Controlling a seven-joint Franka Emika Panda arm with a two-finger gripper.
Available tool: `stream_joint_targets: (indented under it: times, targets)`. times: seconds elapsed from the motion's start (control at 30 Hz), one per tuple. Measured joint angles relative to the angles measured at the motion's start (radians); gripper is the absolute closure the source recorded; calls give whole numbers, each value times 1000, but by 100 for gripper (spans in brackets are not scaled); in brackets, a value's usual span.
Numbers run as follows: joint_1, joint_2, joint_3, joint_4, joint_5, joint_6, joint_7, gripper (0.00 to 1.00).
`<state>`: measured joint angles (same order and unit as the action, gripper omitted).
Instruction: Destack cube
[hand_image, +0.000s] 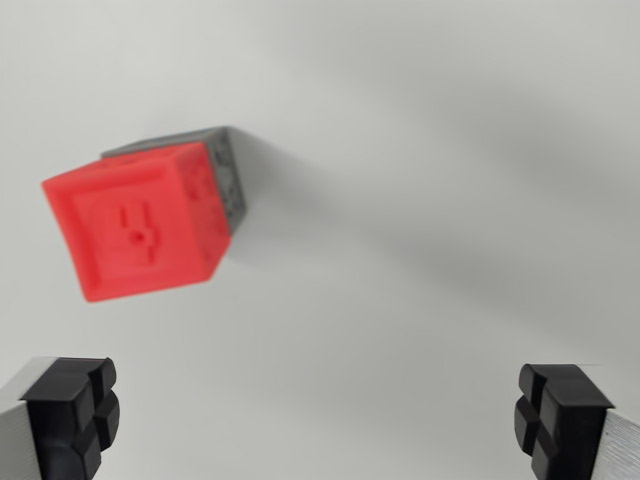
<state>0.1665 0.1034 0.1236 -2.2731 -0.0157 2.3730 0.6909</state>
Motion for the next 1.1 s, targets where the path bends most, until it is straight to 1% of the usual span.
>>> stream_joint_targets:
  times: [0.3,0.37,0.53,0.63,0.7,0.8,0.97,1.1]
  targets:
    - [42,27,31,-12,-11,37,-18,0]
    - [48,32,36,-13,-13,43,-21,0]
    - [74,51,54,-15,-21,63,-29,0]
    - [85,63,61,-15,-25,75,-31,0]
    - [89,75,61,-17,-30,90,-31,0]
    - [89,101,57,-21,-38,119,-28,0]
    - [91,159,49,-24,-56,174,-19,0]
    - [95,193,45,-25,-69,209,-10,0]
